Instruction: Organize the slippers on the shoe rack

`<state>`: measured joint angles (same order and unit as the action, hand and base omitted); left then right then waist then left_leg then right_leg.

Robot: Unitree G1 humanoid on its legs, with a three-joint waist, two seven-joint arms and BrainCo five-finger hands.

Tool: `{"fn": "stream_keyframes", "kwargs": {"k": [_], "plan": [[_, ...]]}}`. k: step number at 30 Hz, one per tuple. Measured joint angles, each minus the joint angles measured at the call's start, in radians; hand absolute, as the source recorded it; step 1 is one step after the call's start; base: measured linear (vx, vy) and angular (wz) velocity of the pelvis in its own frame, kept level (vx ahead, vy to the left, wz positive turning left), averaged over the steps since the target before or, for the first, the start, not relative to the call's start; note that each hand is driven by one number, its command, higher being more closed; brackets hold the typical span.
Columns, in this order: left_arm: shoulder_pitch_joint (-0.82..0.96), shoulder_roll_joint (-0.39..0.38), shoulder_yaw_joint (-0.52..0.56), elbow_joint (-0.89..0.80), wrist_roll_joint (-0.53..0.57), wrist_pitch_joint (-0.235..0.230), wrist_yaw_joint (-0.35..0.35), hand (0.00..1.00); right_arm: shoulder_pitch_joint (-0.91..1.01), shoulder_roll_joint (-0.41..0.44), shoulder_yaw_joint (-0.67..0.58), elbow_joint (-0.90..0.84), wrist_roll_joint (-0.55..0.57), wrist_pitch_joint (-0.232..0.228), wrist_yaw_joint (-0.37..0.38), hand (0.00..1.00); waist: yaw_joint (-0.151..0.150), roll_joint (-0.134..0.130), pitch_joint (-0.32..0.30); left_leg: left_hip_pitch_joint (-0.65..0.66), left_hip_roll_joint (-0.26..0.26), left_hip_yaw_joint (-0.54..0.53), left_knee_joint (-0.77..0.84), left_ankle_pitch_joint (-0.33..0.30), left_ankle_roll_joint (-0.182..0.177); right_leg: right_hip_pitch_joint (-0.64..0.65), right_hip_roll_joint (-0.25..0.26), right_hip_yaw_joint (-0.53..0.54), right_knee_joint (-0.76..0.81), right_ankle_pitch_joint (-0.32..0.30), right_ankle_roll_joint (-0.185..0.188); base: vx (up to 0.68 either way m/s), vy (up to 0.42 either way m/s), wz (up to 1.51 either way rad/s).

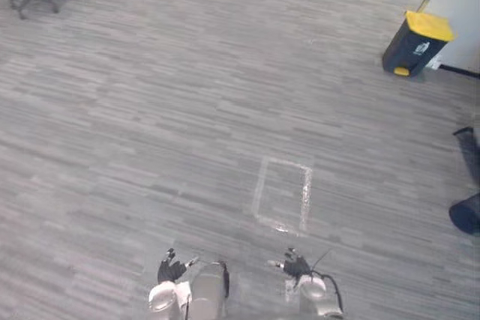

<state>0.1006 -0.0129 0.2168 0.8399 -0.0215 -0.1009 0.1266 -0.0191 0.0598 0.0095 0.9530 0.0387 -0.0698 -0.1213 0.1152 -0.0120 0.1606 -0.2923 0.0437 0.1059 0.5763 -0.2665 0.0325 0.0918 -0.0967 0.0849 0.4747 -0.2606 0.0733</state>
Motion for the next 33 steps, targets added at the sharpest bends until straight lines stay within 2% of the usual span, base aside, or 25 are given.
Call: {"fn": "stream_keyframes", "kwargs": {"k": [1, 2, 5, 7, 9, 10, 11, 12, 13, 15, 16, 17, 18, 19, 20, 21, 22, 24, 26, 28, 29, 30, 31, 32, 33], "plan": [[-0.007, 0.012, -0.011, 0.027, 0.001, 0.002, -0.001, 0.0, 0.004, 0.001, 0.0, 0.0, 0.0, -0.001, 0.002, 0.0, -0.003, -0.004, 0.002, 0.077, 0.001, 0.049, 0.015, -0.052, 0.013, -0.083, -0.012, 0.0, 0.274, 0.025, 0.046, 0.43, 0.298, -0.67], [-0.01, 0.019, -0.024, 0.041, 0.002, 0.003, -0.002, 0.0, 0.009, 0.002, -0.002, -0.002, 0.0, -0.001, 0.002, 0.0, -0.006, -0.004, 0.003, 0.114, 0.0, 0.062, 0.012, -0.061, 0.011, -0.129, -0.018, -0.028, 0.403, 0.027, 0.049, 0.38, 0.232, -0.8], [-0.013, 0.031, -0.044, 0.066, 0.023, 0.012, -0.004, 0.0, 0.035, 0.006, -0.005, -0.005, -0.001, -0.002, 0.005, 0.0, -0.028, 0.0, 0.008, 0.252, 0.0, 0.078, -0.096, -0.065, 0.015, -0.247, -0.054, -0.221, 0.543, 0.003, 0.003, 0.34, 0.154, -0.43], [-0.024, 0.038, -0.04, 0.068, 0.026, 0.021, -0.004, 0.0, 0.042, 0.005, -0.009, -0.037, -0.002, -0.008, 0.007, 0.0, -0.036, -0.015, 0.016, 0.315, 0.003, 0.095, -0.161, -0.075, 0.019, -0.303, -0.053, -0.319, 0.472, -0.008, -0.014, 0.28, 0.074, -0.35], [-0.028, 0.043, -0.04, 0.087, 0.029, 0.021, -0.004, 0.0, 0.039, 0.0, -0.02, -0.032, -0.001, -0.011, 0.006, 0.0, -0.04, -0.02, 0.024, 0.382, 0.012, 0.137, -0.217, -0.081, 0.008, -0.309, -0.027, -0.426, 0.191, -0.006, -0.026, 0.23, 0.018, -0.38], [-0.028, 0.044, -0.041, 0.089, 0.03, 0.021, -0.004, 0.0, 0.037, 0.0, -0.019, -0.03, -0.001, -0.012, 0.006, 0.0, -0.042, -0.019, 0.023, 0.391, 0.013, 0.145, -0.226, -0.084, 0.003, -0.312, -0.018, -0.438, 0.124, 0.006, -0.032, 0.2, 0.001, -0.4], [-0.028, 0.047, -0.043, 0.101, 0.037, 0.02, -0.006, 0.0, 0.027, 0.0, -0.017, -0.018, -0.002, -0.013, 0.006, 0.0, -0.047, -0.02, 0.023, 0.407, 0.014, 0.164, -0.246, -0.091, -0.01, -0.317, 0.0, -0.455, -0.048, 0.067, -0.043, 0.25, -0.027, -0.29], [-0.028, 0.052, -0.05, 0.112, 0.038, 0.02, -0.008, 0.0, 0.018, 0.0, -0.018, -0.007, -0.002, -0.013, 0.006, 0.0, -0.056, -0.02, 0.025, 0.419, 0.012, 0.165, -0.251, -0.1, -0.026, -0.32, 0.006, -0.464, -0.139, 0.118, -0.06, 0.28, -0.048, -0.22], [-0.028, 0.056, -0.052, 0.116, 0.038, 0.021, -0.011, 0.0, 0.017, 0.001, -0.018, 0.003, -0.002, -0.013, 0.006, 0.0, -0.06, -0.021, 0.024, 0.43, 0.011, 0.165, -0.254, -0.106, -0.037, -0.316, 0.007, -0.466, -0.173, 0.143, -0.071, 0.33, -0.087, -0.03], [-0.027, 0.054, -0.058, 0.116, 0.04, 0.02, -0.02, 0.0, 0.022, 0.001, -0.037, 0.006, -0.001, -0.012, 0.007, 0.0, -0.062, -0.015, 0.019, 0.487, 0.032, 0.155, -0.284, -0.134, -0.085, -0.3, 0.026, -0.48, -0.175, 0.208, -0.137, 0.39, -0.142, 0.1], [-0.014, 0.052, -0.057, 0.115, 0.04, 0.02, -0.023, 0.0, 0.026, 0.001, -0.046, 0.005, -0.001, -0.011, 0.007, 0.0, -0.062, -0.008, 0.011, 0.505, 0.05, 0.152, -0.285, -0.143, -0.102, -0.296, 0.04, -0.49, -0.165, 0.208, -0.146, 0.47, -0.196, 0.15], [-0.008, 0.045, -0.042, 0.101, 0.039, 0.02, -0.026, 0.0, 0.027, 0.001, -0.046, 0.004, -0.001, -0.012, 0.007, 0.0, -0.064, -0.01, 0.004, 0.466, 0.078, 0.117, -0.161, -0.146, -0.111, -0.28, 0.073, -0.496, -0.155, 0.176, -0.153, 0.4, -0.197, 0.08], [-0.008, 0.042, -0.036, 0.091, 0.04, 0.02, -0.027, 0.0, 0.031, 0.001, -0.045, 0.004, -0.001, -0.012, 0.007, 0.0, -0.064, -0.002, 0.006, 0.427, 0.095, 0.098, -0.074, -0.141, -0.118, -0.273, 0.083, -0.493, -0.157, 0.166, -0.161, 0.58, -0.268, -0.17], [-0.006, 0.027, -0.026, 0.067, 0.04, 0.019, -0.033, 0.0, 0.035, 0.001, -0.042, -0.005, -0.001, -0.013, 0.007, 0.0, -0.063, 0.015, 0.005, 0.327, 0.146, 0.042, 0.191, -0.09, -0.12, -0.23, 0.131, -0.479, -0.171, 0.151, -0.178, 0.44, -0.2, -0.71], [0.004, 0.003, -0.003, 0.059, 0.04, 0.02, -0.037, 0.0, 0.037, -0.004, -0.031, -0.011, 0.0, -0.012, 0.006, 0.0, -0.054, 0.054, 0.004, 0.233, 0.193, 0.001, 0.413, -0.026, -0.092, -0.195, 0.182, -0.439, -0.191, 0.136, -0.2, 0.52, -0.142, -1.18], [0.005, -0.003, 0.003, 0.052, 0.04, 0.019, -0.037, 0.0, 0.037, -0.001, -0.027, -0.014, 0.001, -0.011, 0.003, 0.0, -0.048, 0.065, 0.008, 0.186, 0.213, -0.014, 0.518, -0.028, -0.087, -0.172, 0.212, -0.398, -0.191, 0.119, -0.22, 0.42, -0.009, -1.44], [0.004, 0.001, 0.002, 0.044, 0.039, 0.019, -0.037, 0.0, 0.035, 0.009, -0.023, -0.014, 0.002, -0.009, 0.002, 0.0, -0.044, 0.062, 0.014, 0.145, 0.215, -0.03, 0.569, -0.033, -0.092, -0.145, 0.225, -0.358, -0.19, 0.102, -0.235, 0.43, 0.008, -1.25], [0.002, 0.01, 0.001, 0.028, 0.039, 0.019, -0.037, 0.0, 0.029, 0.01, -0.006, -0.012, 0.003, -0.009, 0.002, 0.0, -0.042, 0.031, 0.025, 0.085, 0.19, -0.034, 0.521, -0.054, -0.083, -0.086, 0.225, -0.271, -0.217, 0.102, -0.223, 0.42, 0.007, -1.26], [0.003, 0.002, 0.002, 0.013, 0.04, 0.018, -0.034, 0.0, 0.034, 0.007, -0.011, -0.012, 0.003, -0.009, -0.007, 0.0, -0.04, 0.026, 0.024, 0.056, 0.166, -0.045, 0.36, -0.077, -0.087, -0.032, 0.225, -0.204, -0.259, 0.107, -0.204, 0.44, 0.064, -1.06], [0.001, -0.001, 0.003, 0.012, 0.039, 0.016, -0.031, 0.0, 0.032, 0.01, -0.012, -0.012, 0.003, -0.007, -0.008, 0.0, -0.028, 0.026, 0.025, 0.044, 0.107, -0.122, 0.156, -0.085, -0.096, -0.008, 0.217, -0.137, -0.273, 0.102, -0.187, 0.31, 0.176, -0.98], [-0.002, -0.005, 0.002, 0.014, 0.039, 0.013, -0.029, 0.0, 0.027, 0.011, -0.011, -0.012, 0.002, -0.007, -0.007, 0.0, -0.016, 0.026, 0.026, 0.045, 0.048, -0.222, 0.014, -0.072, -0.099, 0.001, 0.207, -0.09, -0.275, 0.09, -0.17, 0.29, 0.266, -1.01], [-0.002, -0.007, 0.002, 0.015, 0.038, 0.008, -0.029, 0.0, 0.025, 0.01, -0.011, -0.012, 0.002, -0.007, -0.007, 0.0, -0.014, 0.028, 0.024, 0.05, 0.019, -0.282, -0.053, -0.049, -0.097, 0.001, 0.203, -0.066, -0.273, 0.083, -0.161, 0.31, 0.353, -1.06], [-0.001, -0.015, 0.002, 0.018, 0.034, 0.002, -0.028, 0.0, 0.021, 0.009, -0.011, -0.008, 0.002, -0.007, -0.007, 0.0, -0.007, 0.036, 0.019, 0.061, -0.004, -0.33, -0.107, 0.041, -0.099, -0.004, 0.202, -0.032, -0.261, 0.06, -0.137, 0.25, 0.307, -0.97], [0.0, -0.018, 0.003, 0.019, 0.02, 0.0, -0.028, 0.0, 0.017, 0.01, -0.005, 0.009, 0.002, -0.006, -0.007, 0.0, 0.0, 0.034, 0.019, 0.079, -0.005, -0.303, -0.106, 0.082, -0.103, -0.006, 0.196, 0.002, -0.233, 0.033, -0.12, 0.26, 0.307, -0.96], [0.001, -0.013, 0.003, 0.017, 0.021, -0.001, -0.028, 0.0, 0.018, 0.009, 0.004, 0.008, 0.001, -0.002, 0.0, 0.0, 0.003, 0.03, 0.019, 0.086, -0.009, -0.269, -0.102, 0.066, -0.091, -0.006, 0.176, 0.007, -0.209, 0.011, -0.108, 0.33, 0.328, -0.92]]}}
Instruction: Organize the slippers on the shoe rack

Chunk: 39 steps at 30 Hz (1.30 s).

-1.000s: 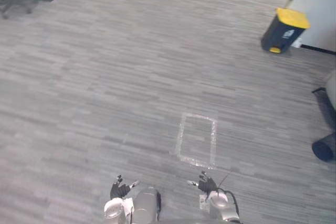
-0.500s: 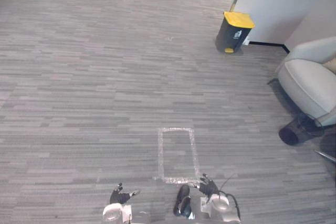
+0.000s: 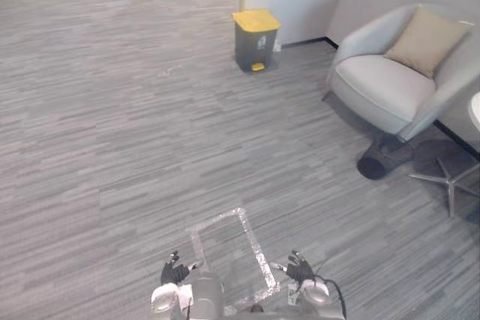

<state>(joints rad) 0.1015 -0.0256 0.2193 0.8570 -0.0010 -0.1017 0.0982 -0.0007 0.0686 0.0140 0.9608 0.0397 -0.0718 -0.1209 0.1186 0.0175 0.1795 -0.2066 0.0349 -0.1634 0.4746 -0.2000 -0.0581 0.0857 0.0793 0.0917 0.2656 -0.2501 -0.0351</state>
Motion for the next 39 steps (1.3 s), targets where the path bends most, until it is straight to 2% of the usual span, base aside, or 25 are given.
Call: {"fn": "stream_keyframes", "kwargs": {"k": [1, 4, 6, 8, 10, 12, 13, 14, 16, 17, 18, 19, 20, 22, 23, 25, 26, 27, 28, 29, 30, 33, 35, 39], "plan": [[0.003, 0.006, 0.001, 0.001, -0.002, 0.0, 0.0, 0.0, 0.008, 0.0, -0.001, -0.003, 0.0, 0.0, 0.0, 0.0, 0.001, -0.022, -0.014, 0.01, -0.01, 0.042, 0.015, -0.024, 0.012, -0.013, -0.027, -0.002, 0.041, -0.025, 0.019, 0.26, 0.256, -0.83], [-0.004, 0.013, 0.0, 0.019, -0.002, 0.002, 0.0, 0.0, 0.027, 0.0, 0.0, -0.009, 0.0, 0.0, 0.002, 0.0, -0.001, -0.029, -0.017, 0.056, -0.005, 0.128, 0.035, -0.089, 0.051, -0.075, -0.052, -0.023, 0.211, -0.044, 0.039, 0.19, 0.232, -0.92], [-0.009, 0.021, -0.002, 0.031, -0.002, 0.005, 0.002, 0.0, 0.041, -0.001, -0.001, -0.036, -0.001, 0.0, 0.003, 0.0, 0.0, -0.03, -0.012, 0.113, 0.003, 0.183, 0.034, -0.124, 0.069, -0.179, -0.087, -0.102, 0.449, -0.012, 0.082, 0.13, 0.161, -0.71], [-0.011, 0.037, -0.013, 0.049, -0.002, 0.01, 0.006, 0.0, 0.046, -0.001, -0.007, -0.043, 0.0, -0.001, 0.004, 0.0, -0.018, -0.036, -0.013, 0.179, 0.01, 0.204, 0.028, -0.153, 0.08, -0.22, -0.14, -0.216, 0.565, -0.032, 0.073, 0.2, 0.077, -0.32], [-0.012, 0.039, -0.012, 0.053, -0.003, 0.01, 0.007, 0.0, 0.045, -0.009, -0.009, -0.035, -0.002, -0.002, 0.005, 0.0, -0.015, -0.046, -0.011, 0.238, 0.026, 0.223, -0.013, -0.162, 0.081, -0.228, -0.162, -0.298, 0.521, -0.069, 0.057, 0.22, 0.001, -0.2], [-0.019, 0.039, -0.013, 0.06, -0.003, 0.01, 0.007, 0.0, 0.04, -0.009, -0.01, -0.016, -0.002, -0.003, 0.005, 0.0, -0.016, -0.045, -0.012, 0.282, 0.045, 0.239, -0.063, -0.158, 0.062, -0.242, -0.16, -0.351, 0.398, -0.064, 0.056, 0.23, -0.043, -0.27], [-0.015, 0.046, -0.02, 0.072, -0.004, 0.01, 0.006, 0.0, 0.027, -0.009, -0.011, 0.009, -0.002, -0.01, 0.005, 0.0, -0.016, -0.049, -0.015, 0.3, 0.049, 0.254, -0.092, -0.16, 0.046, -0.25, -0.155, -0.367, 0.239, -0.015, 0.053, 0.33, -0.081, -0.32], [-0.022, 0.052, -0.025, 0.087, -0.004, 0.011, 0.005, 0.0, 0.018, -0.013, -0.017, 0.023, -0.002, -0.011, 0.005, 0.0, -0.017, -0.059, -0.02, 0.315, 0.043, 0.252, -0.103, -0.175, 0.022, -0.238, -0.146, -0.372, 0.138, 0.112, -0.004, 0.41, -0.099, -0.28], [-0.027, 0.042, -0.045, 0.112, -0.001, 0.022, 0.001, 0.0, 0.014, -0.024, -0.057, 0.045, -0.002, -0.011, 0.003, 0.0, -0.022, -0.021, -0.044, 0.33, 0.072, 0.221, -0.124, -0.173, 0.019, -0.222, -0.103, -0.38, 0.092, 0.106, -0.015, 0.39, -0.108, -0.18], [-0.028, 0.032, -0.044, 0.114, 0.0, 0.022, -0.004, 0.0, 0.014, -0.028, -0.067, 0.045, -0.002, -0.011, 0.002, 0.0, -0.024, -0.012, -0.048, 0.326, 0.08, 0.214, -0.112, -0.172, 0.018, -0.216, -0.091, -0.381, 0.079, 0.101, -0.02, 0.47, -0.129, -0.16], [-0.03, 0.025, -0.041, 0.11, 0.001, 0.023, -0.008, 0.0, 0.013, -0.029, -0.08, 0.041, -0.002, -0.011, 0.001, 0.0, -0.025, 0.001, -0.041, 0.297, 0.091, 0.194, -0.029, -0.169, 0.013, -0.193, -0.073, -0.382, 0.06, 0.094, -0.025, 0.32, -0.082, -0.09], [-0.031, 0.023, -0.04, 0.108, 0.002, 0.023, -0.009, 0.0, 0.013, -0.032, -0.082, 0.041, -0.002, -0.011, 0.001, 0.0, -0.027, 0.005, -0.04, 0.278, 0.095, 0.183, 0.025, -0.167, 0.01, -0.181, -0.065, -0.381, 0.05, 0.091, -0.026, 0.32, -0.084, -0.11], [-0.034, 0.016, -0.017, 0.092, 0.003, 0.025, -0.011, 0.0, 0.017, -0.038, -0.079, 0.038, -0.002, -0.01, -0.001, 0.0, -0.03, 0.013, -0.035, 0.177, 0.107, 0.159, 0.284, -0.099, 0.001, -0.125, -0.045, -0.37, 0.008, 0.084, -0.032, 0.24, -0.047, -0.16], [-0.027, 0.013, -0.008, 0.072, 0.002, 0.024, -0.009, 0.0, 0.018, -0.037, -0.079, 0.038, -0.001, -0.008, -0.007, 0.0, -0.015, 0.006, -0.025, 0.103, 0.119, 0.155, 0.447, -0.12, 0.011, -0.074, -0.042, -0.343, -0.009, 0.075, -0.042, 0.31, 0.016, -0.44], [-0.026, 0.012, -0.009, 0.06, 0.003, 0.023, -0.009, 0.0, 0.02, -0.036, -0.081, 0.04, -0.001, -0.007, -0.01, 0.0, -0.013, -0.002, -0.022, 0.073, 0.121, 0.161, 0.45, -0.146, 0.006, -0.043, -0.042, -0.318, -0.023, 0.074, -0.042, 0.27, 0.104, -0.77], [-0.019, 0.012, -0.009, 0.049, -0.001, 0.021, -0.009, 0.0, 0.018, -0.036, -0.081, 0.04, -0.001, -0.007, -0.011, 0.0, -0.01, 0.0, -0.025, 0.043, 0.128, 0.152, 0.346, -0.165, 0.002, -0.028, -0.045, -0.273, -0.032, 0.073, -0.039, 0.18, 0.14, -0.81], [-0.019, 0.012, -0.011, 0.049, 0.0, 0.021, -0.008, 0.0, 0.013, -0.034, -0.083, 0.041, 0.0, -0.006, -0.012, 0.0, -0.01, 0.003, -0.027, 0.034, 0.127, 0.116, 0.213, -0.16, 0.002, -0.03, -0.047, -0.237, -0.031, 0.073, -0.024, 0.22, 0.267, -0.9], [-0.019, 0.01, -0.011, 0.056, 0.0, 0.021, -0.008, 0.0, 0.014, -0.034, -0.089, 0.042, -0.001, -0.005, -0.013, 0.0, -0.01, 0.016, -0.033, 0.046, 0.124, 0.058, 0.055, -0.113, 0.004, -0.035, -0.046, -0.206, -0.026, 0.071, -0.004, 0.19, 0.233, -0.81], [-0.019, 0.007, -0.011, 0.06, 0.0, 0.021, -0.008, 0.0, 0.014, -0.035, -0.089, 0.042, -0.001, -0.005, -0.013, 0.0, -0.01, 0.03, -0.036, 0.052, 0.12, 0.032, 0.006, -0.072, -0.02, -0.035, -0.042, -0.195, -0.025, 0.069, 0.008, 0.16, 0.245, -0.68], [-0.025, 0.019, -0.01, 0.071, -0.001, 0.021, -0.005, 0.0, 0.011, -0.032, -0.092, 0.043, -0.001, 0.0, -0.014, 0.0, -0.009, 0.005, -0.03, 0.086, 0.083, 0.022, -0.022, -0.051, -0.06, -0.038, -0.062, -0.159, -0.035, 0.074, 0.033, 0.09, 0.228, -0.47], [-0.026, 0.028, -0.013, 0.077, -0.002, 0.02, -0.005, 0.0, 0.017, -0.025, -0.092, 0.043, -0.002, 0.001, -0.012, 0.0, -0.009, -0.012, -0.035, 0.093, 0.059, 0.037, -0.023, -0.055, -0.052, -0.031, -0.084, -0.142, -0.052, 0.072, 0.046, 0.09, 0.228, -0.46], [-0.03, 0.032, -0.011, 0.082, -0.004, 0.019, -0.003, 0.0, 0.021, -0.02, -0.104, 0.055, -0.007, 0.005, -0.005, 0.0, -0.005, -0.019, -0.04, 0.105, 0.043, 0.094, -0.008, -0.06, -0.043, -0.026, -0.113, -0.079, -0.08, 0.096, 0.083, 0.07, 0.242, -0.51], [-0.03, 0.031, -0.01, 0.091, -0.003, 0.019, -0.005, 0.0, 0.013, -0.021, -0.11, 0.054, -0.04, 0.004, 0.0, 0.0, -0.004, -0.018, -0.047, 0.109, 0.039, 0.142, -0.009, -0.075, -0.018, -0.039, -0.119, -0.029, -0.101, 0.12, 0.097, -0.01, 0.192, -0.69], [-0.043, 0.03, -0.01, 0.107, -0.002, 0.019, -0.011, 0.0, 0.027, -0.032, -0.106, 0.042, -0.041, 0.005, 0.003, 0.0, -0.005, -0.017, -0.038, 0.113, 0.03, 0.2, -0.017, -0.083, 0.007, -0.11, -0.129, 0.03, -0.057, 0.152, 0.117, -0.09, 0.173, -0.77]]}}
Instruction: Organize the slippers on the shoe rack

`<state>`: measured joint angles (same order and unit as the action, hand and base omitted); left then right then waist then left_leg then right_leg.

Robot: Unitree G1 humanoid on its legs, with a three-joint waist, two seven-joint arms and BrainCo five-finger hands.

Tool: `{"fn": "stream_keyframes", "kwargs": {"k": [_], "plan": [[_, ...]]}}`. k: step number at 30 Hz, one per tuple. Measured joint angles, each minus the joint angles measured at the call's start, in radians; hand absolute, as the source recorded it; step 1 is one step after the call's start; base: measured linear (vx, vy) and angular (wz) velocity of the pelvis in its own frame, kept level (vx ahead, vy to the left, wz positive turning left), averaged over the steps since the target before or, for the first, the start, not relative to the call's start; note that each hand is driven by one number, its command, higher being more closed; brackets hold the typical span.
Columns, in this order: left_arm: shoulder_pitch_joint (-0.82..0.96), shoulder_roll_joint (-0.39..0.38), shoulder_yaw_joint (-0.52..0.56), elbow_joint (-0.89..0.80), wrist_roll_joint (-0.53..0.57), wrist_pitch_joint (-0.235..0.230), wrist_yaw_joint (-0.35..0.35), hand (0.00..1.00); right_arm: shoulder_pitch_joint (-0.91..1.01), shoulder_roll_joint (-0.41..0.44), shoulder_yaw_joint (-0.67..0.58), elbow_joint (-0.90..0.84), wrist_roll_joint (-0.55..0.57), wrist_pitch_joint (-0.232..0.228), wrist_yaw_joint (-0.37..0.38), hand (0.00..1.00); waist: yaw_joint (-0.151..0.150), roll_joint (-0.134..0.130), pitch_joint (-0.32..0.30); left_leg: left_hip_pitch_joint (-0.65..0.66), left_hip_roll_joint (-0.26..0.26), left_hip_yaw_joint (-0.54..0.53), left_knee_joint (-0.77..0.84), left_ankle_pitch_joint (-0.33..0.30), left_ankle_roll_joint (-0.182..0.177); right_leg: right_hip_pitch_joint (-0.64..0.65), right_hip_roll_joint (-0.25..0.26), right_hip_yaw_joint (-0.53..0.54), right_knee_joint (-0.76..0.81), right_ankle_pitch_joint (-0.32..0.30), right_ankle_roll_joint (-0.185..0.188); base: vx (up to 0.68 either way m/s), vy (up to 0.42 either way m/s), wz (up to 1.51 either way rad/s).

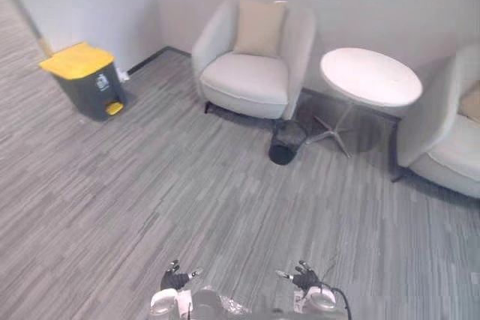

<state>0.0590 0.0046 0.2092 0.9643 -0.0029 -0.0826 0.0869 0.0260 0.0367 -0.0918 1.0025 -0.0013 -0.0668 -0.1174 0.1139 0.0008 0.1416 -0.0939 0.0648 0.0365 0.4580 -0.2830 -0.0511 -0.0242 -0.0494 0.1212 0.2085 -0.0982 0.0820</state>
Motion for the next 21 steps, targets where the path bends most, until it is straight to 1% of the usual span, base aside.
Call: {"fn": "stream_keyframes", "kwargs": {"k": [1, 2, 3, 4, 5, 6, 7, 8, 9, 10, 11, 12, 14, 15, 17, 18, 21], "plan": [[-0.004, -0.005, 0.001, 0.0, -0.001, 0.0, 0.0, 0.0, -0.001, -0.004, 0.008, -0.006, 0.0, 0.0, 0.001, 0.0, 0.003, 0.009, 0.012, 0.009, 0.016, 0.04, -0.002, 0.001, 0.01, -0.032, -0.002, -0.034, 0.044, 0.013, -0.009, -0.16, 0.086, -0.93], [-0.003, -0.008, 0.002, 0.001, -0.001, 0.0, 0.0, 0.0, -0.002, -0.009, 0.016, -0.007, 0.0, -0.001, 0.001, 0.0, 0.007, 0.019, 0.015, 0.009, 0.026, 0.064, -0.007, 0.006, 0.02, -0.042, -0.011, -0.073, 0.069, 0.012, -0.023, -0.16, 0.034, -0.77], [-0.001, -0.008, 0.008, -0.003, 0.0, 0.0, -0.002, 0.0, -0.006, -0.009, 0.019, -0.009, -0.001, -0.001, 0.002, 0.0, 0.014, 0.018, 0.018, 0.017, 0.029, 0.1, -0.018, 0.013, 0.03, -0.063, -0.037, -0.16, 0.125, -0.007, -0.031, -0.17, -0.006, -0.72], [0.003, -0.006, 0.01, -0.002, -0.001, 0.0, -0.002, 0.0, -0.005, -0.009, 0.027, -0.009, -0.002, -0.003, 0.008, 0.0, 0.014, 0.009, 0.018, 0.047, 0.022, 0.137, -0.039, 0.024, 0.035, -0.078, -0.096, -0.333, 0.266, -0.07, -0.063, -0.17, -0.02, -0.7], [0.005, -0.008, 0.01, -0.002, -0.001, -0.001, -0.002, 0.0, -0.001, -0.008, 0.027, -0.006, -0.003, -0.003, 0.012, 0.0, 0.014, 0.01, 0.017, 0.069, 0.025, 0.152, -0.052, 0.025, 0.034, -0.058, -0.114, -0.405, 0.338, -0.115, -0.082, -0.14, -0.03, -0.52], [0.007, -0.008, 0.01, -0.002, -0.001, 0.0, -0.002, 0.0, 0.002, -0.007, 0.027, -0.006, -0.004, -0.004, 0.014, 0.0, 0.013, 0.011, 0.015, 0.077, 0.027, 0.156, -0.057, 0.028, 0.035, -0.044, -0.115, -0.421, 0.36, -0.132, -0.083, -0.09, -0.107, -0.28], [0.014, -0.008, 0.01, -0.004, -0.003, -0.001, -0.002, 0.0, 0.013, -0.006, 0.027, -0.005, -0.004, -0.007, 0.019, 0.0, 0.014, 0.005, 0.004, 0.083, 0.027, 0.16, -0.072, 0.035, 0.031, -0.004, -0.117, -0.445, 0.363, -0.17, -0.073, -0.07, -0.134, -0.18], [0.019, -0.005, 0.01, -0.012, -0.003, -0.002, -0.003, 0.0, 0.016, -0.005, 0.027, -0.001, -0.004, -0.006, 0.02, 0.0, 0.014, -0.008, -0.005, 0.082, 0.019, 0.161, -0.075, 0.031, 0.018, 0.018, -0.116, -0.443, 0.293, -0.191, -0.056, -0.05, -0.179, -0.29], [0.026, -0.005, 0.009, -0.019, -0.013, -0.003, -0.002, 0.0, 0.017, -0.009, 0.022, 0.012, -0.001, -0.004, 0.02, 0.0, 0.02, -0.01, -0.021, 0.063, 0.003, 0.115, -0.077, 0.036, 0.002, 0.031, -0.082, -0.432, 0.193, -0.198, -0.06, -0.03, -0.111, -0.36], [0.033, -0.017, 0.008, -0.019, -0.02, -0.001, -0.002, 0.0, 0.015, -0.027, 0.014, 0.026, 0.002, -0.006, 0.019, 0.0, 0.021, 0.012, -0.032, 0.059, -0.009, 0.053, -0.109, 0.043, 0.003, 0.044, -0.05, -0.423, 0.127, -0.166, -0.061, -0.04, -0.1, -0.48], [0.041, -0.021, 0.007, -0.019, -0.024, -0.002, -0.001, 0.0, 0.01, -0.044, 0.013, 0.046, 0.004, -0.005, 0.018, 0.0, 0.023, 0.027, -0.036, 0.066, -0.015, 0.005, -0.158, 0.072, 0.012, 0.062, -0.019, -0.41, 0.05, -0.129, -0.064, -0.04, -0.049, -0.41], [0.042, -0.021, 0.007, -0.017, -0.026, -0.001, -0.001, 0.0, 0.011, -0.047, 0.011, 0.047, 0.004, -0.005, 0.017, 0.0, 0.023, 0.028, -0.039, 0.072, -0.016, -0.009, -0.18, 0.089, 0.011, 0.069, -0.008, -0.405, 0.022, -0.108, -0.068, 0.0, -0.073, -0.34], [0.037, -0.013, -0.003, -0.008, -0.048, -0.001, -0.002, 0.0, 0.01, -0.047, -0.025, 0.058, 0.004, -0.006, 0.015, 0.0, 0.023, 0.022, -0.038, 0.098, -0.019, -0.03, -0.221, 0.118, 0.004, 0.092, 0.017, -0.389, -0.028, -0.076, -0.089, 0.04, -0.079, -0.21], [0.036, -0.011, -0.004, -0.001, -0.052, -0.002, -0.002, 0.0, 0.013, -0.05, -0.037, 0.065, 0.004, -0.006, 0.011, 0.0, 0.022, 0.018, -0.041, 0.107, -0.018, -0.036, -0.23, 0.122, -0.001, 0.097, 0.024, -0.385, -0.046, -0.07, -0.093, 0.04, -0.055, -0.14], [0.034, -0.011, -0.005, 0.003, -0.053, -0.004, -0.002, 0.0, 0.013, -0.051, -0.059, 0.073, 0.004, -0.006, 0.008, 0.0, 0.022, 0.017, -0.042, 0.113, -0.017, -0.04, -0.232, 0.122, -0.002, 0.107, 0.028, -0.384, -0.057, -0.066, -0.095, 0.04, -0.027, -0.02], [0.034, -0.011, -0.011, 0.007, -0.06, -0.011, -0.002, 0.0, 0.013, -0.057, -0.064, 0.077, 0.004, -0.006, 0.004, 0.0, 0.022, 0.017, -0.042, 0.119, -0.019, -0.046, -0.233, 0.121, -0.002, 0.121, 0.032, -0.384, -0.079, -0.054, -0.101, 0.06, -0.008, 0.03], [0.034, -0.011, -0.012, 0.008, -0.061, -0.018, -0.002, 0.0, 0.014, -0.057, -0.073, 0.079, 0.003, -0.005, -0.001, 0.0, 0.021, 0.017, -0.042, 0.129, -0.023, -0.046, -0.24, 0.121, -0.002, 0.135, 0.032, -0.383, -0.098, -0.045, -0.099, 0.06, 0.013, 0.0]]}}
